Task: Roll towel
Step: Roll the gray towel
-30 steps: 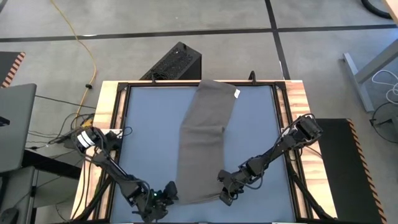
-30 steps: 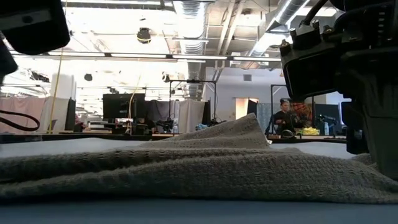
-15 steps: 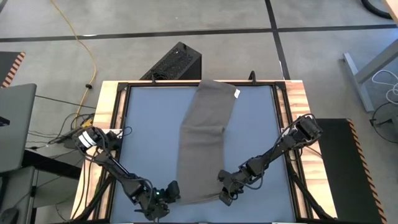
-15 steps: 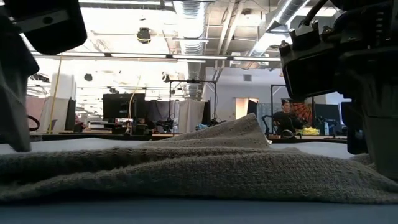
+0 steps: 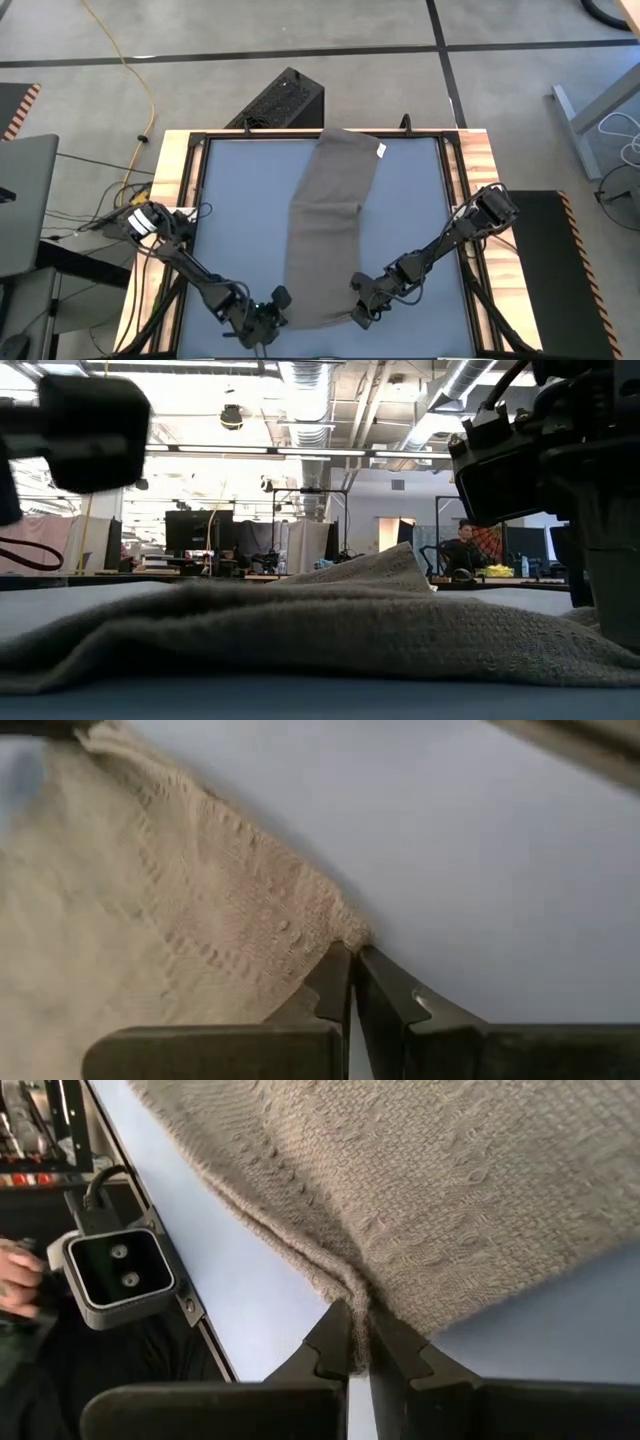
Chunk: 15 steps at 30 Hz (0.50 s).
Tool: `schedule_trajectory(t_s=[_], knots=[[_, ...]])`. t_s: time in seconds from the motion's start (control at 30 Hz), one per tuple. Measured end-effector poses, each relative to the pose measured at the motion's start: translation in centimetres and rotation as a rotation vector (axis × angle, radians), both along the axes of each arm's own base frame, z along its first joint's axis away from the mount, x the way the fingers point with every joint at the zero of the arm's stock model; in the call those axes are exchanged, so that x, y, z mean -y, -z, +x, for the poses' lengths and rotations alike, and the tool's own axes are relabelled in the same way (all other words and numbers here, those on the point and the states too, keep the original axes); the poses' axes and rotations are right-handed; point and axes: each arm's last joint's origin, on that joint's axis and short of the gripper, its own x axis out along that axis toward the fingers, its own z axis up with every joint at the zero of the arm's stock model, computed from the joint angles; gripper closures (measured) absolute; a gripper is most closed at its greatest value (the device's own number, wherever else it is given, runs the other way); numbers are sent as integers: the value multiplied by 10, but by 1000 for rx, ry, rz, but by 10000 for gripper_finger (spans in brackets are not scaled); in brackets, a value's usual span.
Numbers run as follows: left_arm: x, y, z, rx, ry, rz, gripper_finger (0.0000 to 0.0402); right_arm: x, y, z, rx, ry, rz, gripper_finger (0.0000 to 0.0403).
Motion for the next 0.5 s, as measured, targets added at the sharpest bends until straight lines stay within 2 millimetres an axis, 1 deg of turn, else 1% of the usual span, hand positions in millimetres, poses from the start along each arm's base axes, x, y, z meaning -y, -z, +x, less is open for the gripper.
schedule_trajectory(t_s=[0.1, 0.17, 0.27, 0.3, 0.37, 0.43, 0.5], knots=[[-14, 9, -1, -70, -67, -132, 401, -1, 0, -1, -14, 18, 16, 367], [-24, 12, -7, -72, -97, -262, 401, -3, 0, -2, -23, 26, 25, 367], [-43, 16, -24, -55, -134, -495, 401, -4, 0, -3, -33, 38, 34, 367], [-49, 14, -29, -37, -158, -593, 401, -4, 0, -3, -29, 43, 33, 367], [-63, 17, -40, -53, -251, -743, 401, -4, 0, -2, -31, 46, 34, 367], [-71, 23, -50, -91, -324, -825, 401, -4, 0, -3, -36, 53, 40, 367], [-72, 23, -53, -110, -397, -908, 401, -3, 0, -2, -44, 71, 51, 367]])
